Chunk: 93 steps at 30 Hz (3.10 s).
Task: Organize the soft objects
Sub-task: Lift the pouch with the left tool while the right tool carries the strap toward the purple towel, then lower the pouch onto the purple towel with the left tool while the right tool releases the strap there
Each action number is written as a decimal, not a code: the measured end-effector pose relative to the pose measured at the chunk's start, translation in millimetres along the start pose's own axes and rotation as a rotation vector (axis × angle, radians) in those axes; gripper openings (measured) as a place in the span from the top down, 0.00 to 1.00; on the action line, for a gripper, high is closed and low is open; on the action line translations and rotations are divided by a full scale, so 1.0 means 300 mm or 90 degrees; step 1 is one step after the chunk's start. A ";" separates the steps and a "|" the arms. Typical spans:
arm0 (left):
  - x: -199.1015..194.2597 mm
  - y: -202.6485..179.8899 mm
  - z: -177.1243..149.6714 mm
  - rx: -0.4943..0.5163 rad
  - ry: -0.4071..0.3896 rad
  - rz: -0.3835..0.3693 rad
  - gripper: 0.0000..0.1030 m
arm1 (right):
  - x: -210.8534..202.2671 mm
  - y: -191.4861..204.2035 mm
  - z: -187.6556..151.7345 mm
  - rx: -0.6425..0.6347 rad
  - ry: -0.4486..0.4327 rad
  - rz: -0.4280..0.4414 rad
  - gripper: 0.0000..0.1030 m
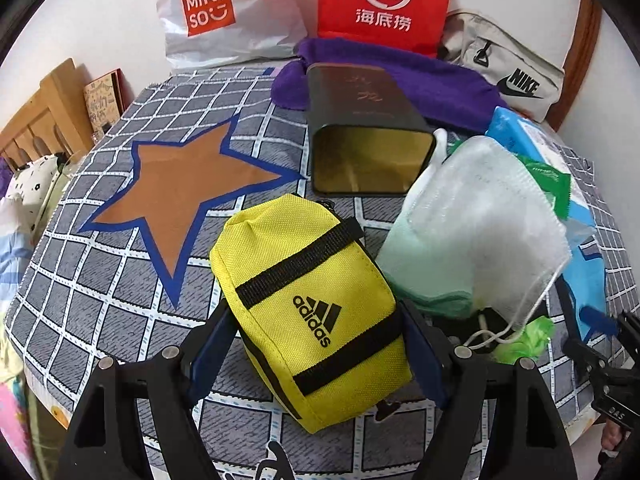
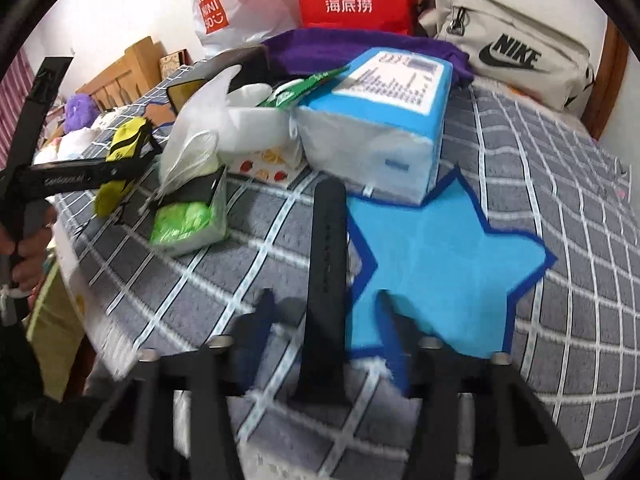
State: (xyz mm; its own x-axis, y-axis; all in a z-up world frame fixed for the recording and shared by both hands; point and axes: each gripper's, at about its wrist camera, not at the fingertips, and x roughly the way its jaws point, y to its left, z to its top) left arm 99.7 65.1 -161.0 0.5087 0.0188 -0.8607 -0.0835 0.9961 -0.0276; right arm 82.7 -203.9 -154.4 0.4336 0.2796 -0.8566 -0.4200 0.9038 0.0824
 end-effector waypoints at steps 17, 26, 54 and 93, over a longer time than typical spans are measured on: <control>0.035 0.014 0.006 -0.008 0.005 -0.014 0.24 | 0.035 0.022 0.030 0.001 -0.048 -0.033 0.31; -0.012 0.030 0.036 -0.002 -0.009 -0.021 0.30 | 0.025 0.009 0.047 0.013 -0.027 -0.027 0.80; -0.192 -0.001 0.241 0.009 -0.073 -0.062 0.31 | -0.206 -0.057 0.229 0.031 -0.108 0.018 0.80; 0.054 -0.048 0.734 0.027 -0.054 -0.066 0.31 | 0.094 -0.340 0.877 0.064 -0.133 -0.016 0.80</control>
State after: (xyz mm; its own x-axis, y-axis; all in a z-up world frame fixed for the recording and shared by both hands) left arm 297.8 69.9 -62.7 0.5831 -0.0797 -0.8085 0.0091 0.9958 -0.0916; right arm 347.6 -202.8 -52.9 0.6034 0.3076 -0.7357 -0.3299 0.9362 0.1209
